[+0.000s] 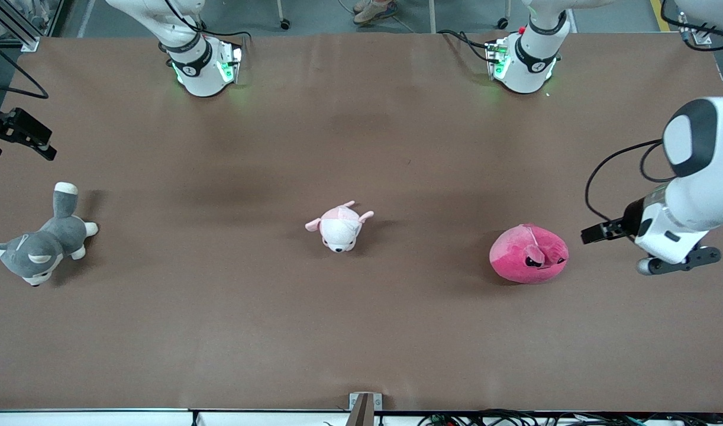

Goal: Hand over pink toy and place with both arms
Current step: 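Reach the left gripper down to the hot-pink plush toy, then grasp the pink plush with the left gripper and lift it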

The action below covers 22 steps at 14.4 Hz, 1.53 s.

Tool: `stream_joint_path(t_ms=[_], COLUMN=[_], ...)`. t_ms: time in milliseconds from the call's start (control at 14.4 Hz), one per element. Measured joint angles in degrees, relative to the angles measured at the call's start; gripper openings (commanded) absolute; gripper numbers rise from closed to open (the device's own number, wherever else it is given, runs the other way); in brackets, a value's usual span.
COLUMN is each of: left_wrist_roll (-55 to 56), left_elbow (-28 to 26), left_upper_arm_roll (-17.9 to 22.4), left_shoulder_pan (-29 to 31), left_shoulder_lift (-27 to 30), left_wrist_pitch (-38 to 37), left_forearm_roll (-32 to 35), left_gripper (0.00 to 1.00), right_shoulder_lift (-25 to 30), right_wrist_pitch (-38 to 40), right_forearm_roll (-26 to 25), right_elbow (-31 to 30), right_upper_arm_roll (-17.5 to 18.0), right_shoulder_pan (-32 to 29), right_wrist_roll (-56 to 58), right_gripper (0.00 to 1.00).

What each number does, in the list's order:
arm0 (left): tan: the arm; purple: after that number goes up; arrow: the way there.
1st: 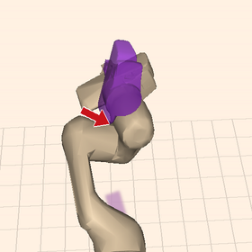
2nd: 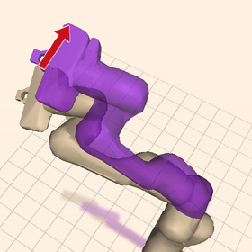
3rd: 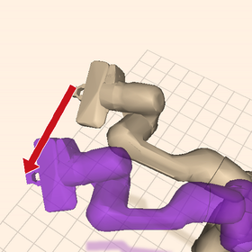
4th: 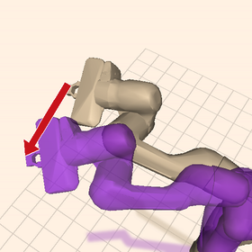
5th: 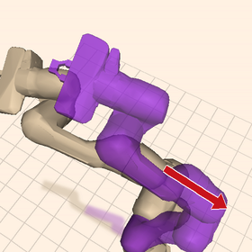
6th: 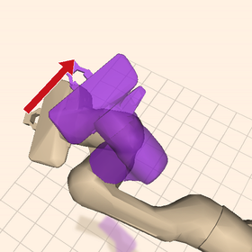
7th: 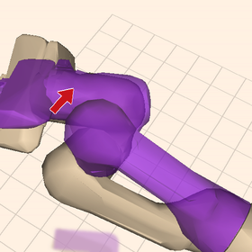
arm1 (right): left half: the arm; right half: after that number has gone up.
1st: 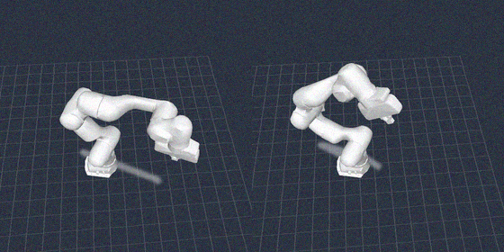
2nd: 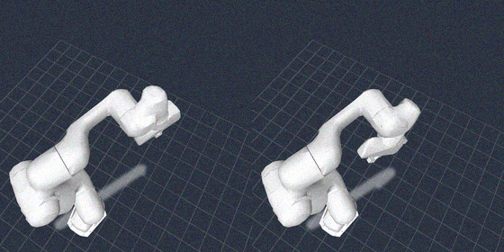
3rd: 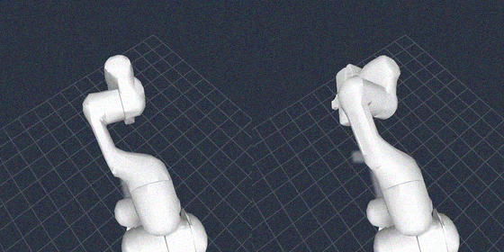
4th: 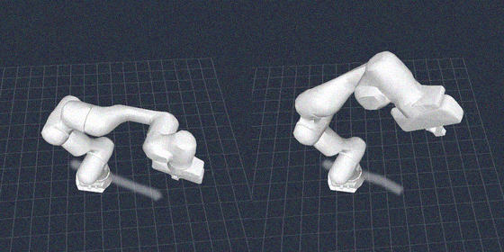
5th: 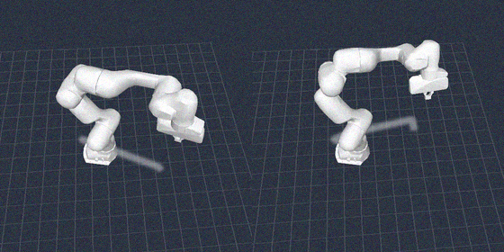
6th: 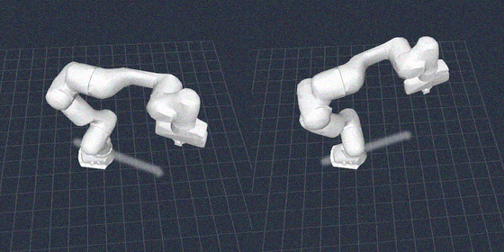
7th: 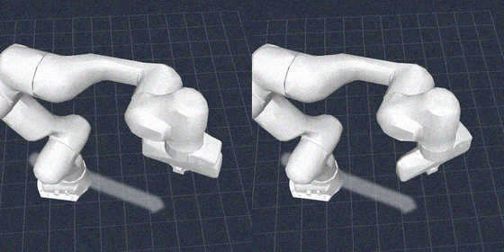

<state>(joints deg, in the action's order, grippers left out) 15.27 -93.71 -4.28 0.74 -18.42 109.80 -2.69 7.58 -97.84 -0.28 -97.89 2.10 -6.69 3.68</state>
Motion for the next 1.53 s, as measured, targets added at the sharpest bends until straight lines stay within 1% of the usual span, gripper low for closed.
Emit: stream_joint_path(t_ms=[208, 486, 694, 833, 972, 1181, 1250, 1319, 1389, 1528], left_wrist_roll=[0.67, 1.26, 1.64, 1.89, 1.96, 1.99, 2.02, 2.03, 2.04, 2.05], left_elbow=[-2.95, -3.61, -3.79, -3.82, -3.84, -3.85, -3.85, -3.84, -3.82, -3.66], left_upper_arm_roll=[-0.18, -0.18, -0.19, -0.21, -0.27, -0.44, -0.48, -0.50, -0.52, -0.60], left_shoulder_pan=[-0.34, -0.54, -0.56, -0.61, -0.66, -1.00, -1.18, -1.34, -1.43, -1.45], left_shoulder_lift=[-0.75, -2.26, -3.33, -4.02, -4.71, -5.38, -5.46, -5.46, -5.45, -5.31], left_wrist_pitch=[3.84, 5.09, 6.28, 7.47, 8.17, 8.25, 8.26, 8.27, 8.27, 8.26], left_forearm_roll=[-1.92, -1.94, -1.94, -1.94, -1.94, -1.98, -2.00, -2.00, -2.00, -2.01], left_gripper=[0.94, 0.81, 0.80, 0.72, 0.59, 0.20, 0.10, 0.02, 0.00, 0.00], right_shoulder_lift=[0.01, 0.01, 0.00, -0.02, -0.05, -0.12, -0.13, -0.13, -0.14, -0.24], right_wrist_pitch=[0.00, 0.01, 0.01, 0.01, 0.01, 0.01, -0.02, -0.07, -0.11, -0.19], right_forearm_roll=[0.00, 0.00, 0.00, 0.00, 0.00, 0.00, 0.00, 0.00, 0.00, 0.00], right_elbow=[0.22, 0.26, 0.26, 0.25, 0.25, 0.25, 0.25, 0.26, 0.26, 0.26], right_upper_arm_roll=[-0.04, -0.15, -0.15, -0.15, -0.14, -0.15, -0.15, -0.15, -0.15, -0.15], right_shoulder_pan=[-0.18, -0.59, -0.59, -0.59, -0.59, -0.60, -0.60, -0.60, -0.61, -0.68], right_wrist_roll=[-0.05, -0.04, -0.04, -0.04, -0.04, -0.04, -0.04, -0.04, -0.04, -0.05], right_gripper=[1.00, 1.00, 1.00, 1.00, 1.00, 1.00, 1.00, 1.00, 1.00, 1.00])
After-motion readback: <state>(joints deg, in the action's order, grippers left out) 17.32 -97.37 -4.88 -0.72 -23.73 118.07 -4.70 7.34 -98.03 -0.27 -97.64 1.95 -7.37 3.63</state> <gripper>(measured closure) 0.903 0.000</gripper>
